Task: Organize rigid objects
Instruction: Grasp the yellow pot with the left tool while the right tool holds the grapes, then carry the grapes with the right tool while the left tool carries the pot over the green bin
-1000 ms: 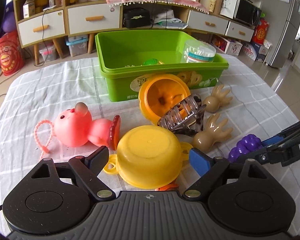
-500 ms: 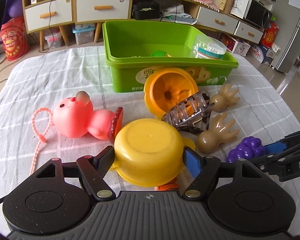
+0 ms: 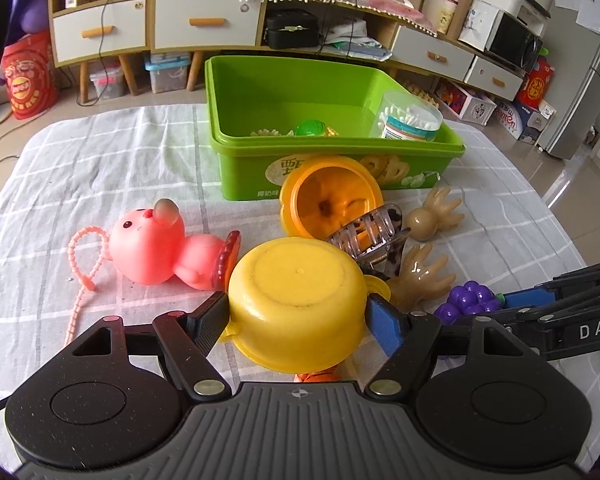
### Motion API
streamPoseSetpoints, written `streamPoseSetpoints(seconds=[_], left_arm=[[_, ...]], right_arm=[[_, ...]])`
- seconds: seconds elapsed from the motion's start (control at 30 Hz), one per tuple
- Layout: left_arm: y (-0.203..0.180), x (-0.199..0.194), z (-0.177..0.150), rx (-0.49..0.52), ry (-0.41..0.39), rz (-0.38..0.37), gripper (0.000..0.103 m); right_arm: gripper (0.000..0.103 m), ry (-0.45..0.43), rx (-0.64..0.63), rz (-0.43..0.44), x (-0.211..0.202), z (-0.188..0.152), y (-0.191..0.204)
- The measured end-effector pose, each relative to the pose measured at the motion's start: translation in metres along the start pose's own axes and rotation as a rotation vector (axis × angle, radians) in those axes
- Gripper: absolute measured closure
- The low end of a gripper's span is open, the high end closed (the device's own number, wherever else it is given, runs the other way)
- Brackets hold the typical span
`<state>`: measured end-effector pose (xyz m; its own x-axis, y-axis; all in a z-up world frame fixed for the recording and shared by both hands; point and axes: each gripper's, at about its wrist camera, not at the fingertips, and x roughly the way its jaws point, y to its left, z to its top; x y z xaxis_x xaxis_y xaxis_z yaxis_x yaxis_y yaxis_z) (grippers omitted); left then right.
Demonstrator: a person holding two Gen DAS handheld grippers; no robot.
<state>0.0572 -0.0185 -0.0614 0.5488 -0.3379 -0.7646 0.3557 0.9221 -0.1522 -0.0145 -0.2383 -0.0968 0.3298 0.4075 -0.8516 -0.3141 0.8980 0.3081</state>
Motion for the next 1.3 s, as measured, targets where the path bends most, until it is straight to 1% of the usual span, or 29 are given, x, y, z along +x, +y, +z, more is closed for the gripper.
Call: streamPoseSetpoints(seconds=[0.27, 0.47, 0.83, 1.1, 1.2, 1.3], left_arm=[[0.0, -0.01, 0.004, -0.023, -0.006, -0.005, 0.027], [0.001, -0.019, 0.008, -0.047, -0.018, -0.016, 0.027], [-0.003, -0.033, 0.019, -0.074, -0.066, -0.021, 0.027], [-0.009, -0.03, 0.042, -0.099, -0.112, -0.017, 0.027], [-0.013, -0.023, 0.051, -0.115, -0.138, -0.004, 0.027], [-0.019, -0.016, 0.06, -0.122, -0.153, -0.006, 0.027]], right_arm=[[0.07, -0.034, 0.021, 0.024, -0.011, 0.003, 0.0], [0.07, -0.072, 0.063, 0.053, -0.022, 0.01, -0.003], [0.07, -0.157, 0.146, 0.091, -0.042, 0.03, -0.011], [0.07, -0.237, 0.302, 0.105, -0.054, 0.051, -0.041], [0.07, -0.266, 0.359, 0.112, -0.056, 0.059, -0.053], [0.07, -0.297, 0.413, 0.123, -0.058, 0.065, -0.063]])
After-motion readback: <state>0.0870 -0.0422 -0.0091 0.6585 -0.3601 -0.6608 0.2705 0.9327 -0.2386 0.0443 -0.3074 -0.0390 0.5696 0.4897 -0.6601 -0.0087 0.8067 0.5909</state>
